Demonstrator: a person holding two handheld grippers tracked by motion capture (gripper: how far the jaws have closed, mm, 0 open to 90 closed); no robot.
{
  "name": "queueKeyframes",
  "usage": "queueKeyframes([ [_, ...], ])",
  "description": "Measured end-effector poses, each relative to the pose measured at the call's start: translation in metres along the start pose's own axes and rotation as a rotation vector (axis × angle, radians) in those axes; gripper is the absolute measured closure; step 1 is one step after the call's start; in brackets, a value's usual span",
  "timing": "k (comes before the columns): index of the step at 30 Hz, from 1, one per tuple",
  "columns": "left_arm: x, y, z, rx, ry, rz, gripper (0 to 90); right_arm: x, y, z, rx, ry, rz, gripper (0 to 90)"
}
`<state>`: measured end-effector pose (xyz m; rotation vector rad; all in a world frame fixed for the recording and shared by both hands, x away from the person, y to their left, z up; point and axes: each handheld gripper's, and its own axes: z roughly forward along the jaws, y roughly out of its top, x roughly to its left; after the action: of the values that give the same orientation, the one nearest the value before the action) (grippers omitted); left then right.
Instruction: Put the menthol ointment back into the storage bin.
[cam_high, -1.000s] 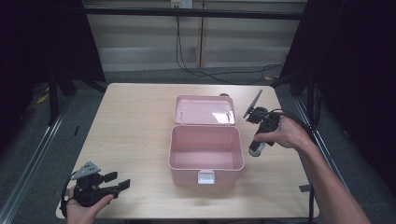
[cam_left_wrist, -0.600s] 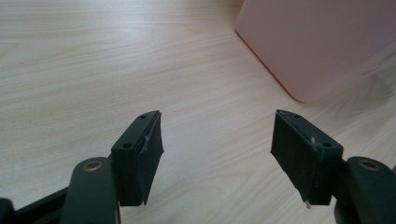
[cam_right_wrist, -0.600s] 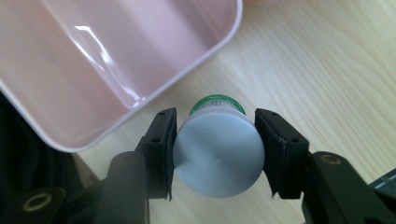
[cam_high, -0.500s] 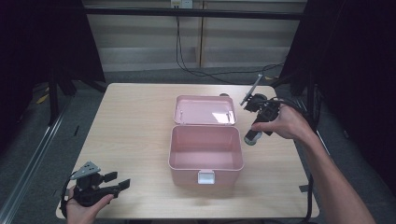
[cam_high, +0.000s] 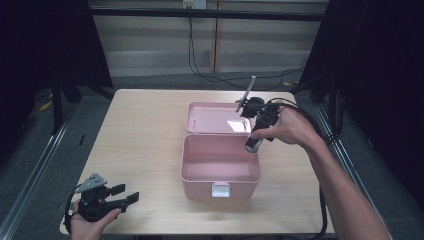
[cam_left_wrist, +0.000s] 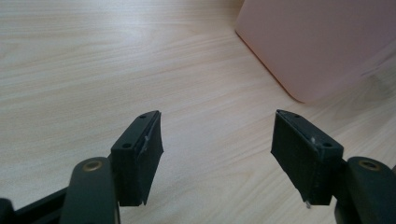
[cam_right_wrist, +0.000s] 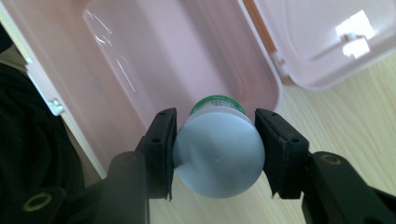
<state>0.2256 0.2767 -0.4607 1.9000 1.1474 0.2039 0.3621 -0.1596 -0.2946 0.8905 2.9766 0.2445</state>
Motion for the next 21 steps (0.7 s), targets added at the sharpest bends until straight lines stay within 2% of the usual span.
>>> queueKeyframes([
  [5, 0.0, 0.0, 0.0, -0.001, -0.003, -0.002, 33.7, 0.006, 0.009, 0.006, -0.007, -0.023, -0.065, 51.1],
  [10, 0.001, 0.0, 0.0, 0.002, -0.003, 0.001, 33.7, 0.01, 0.02, 0.011, -0.006, -0.017, -0.113, 51.1],
  [16, -0.001, -0.001, -0.001, -0.002, 0.001, 0.003, 33.7, 0.023, 0.035, 0.022, 0.033, -0.006, -0.202, 51.1],
  [21, -0.003, -0.001, -0.002, -0.009, 0.004, 0.008, 33.7, 0.027, 0.046, 0.031, 0.039, 0.005, -0.228, 51.1],
])
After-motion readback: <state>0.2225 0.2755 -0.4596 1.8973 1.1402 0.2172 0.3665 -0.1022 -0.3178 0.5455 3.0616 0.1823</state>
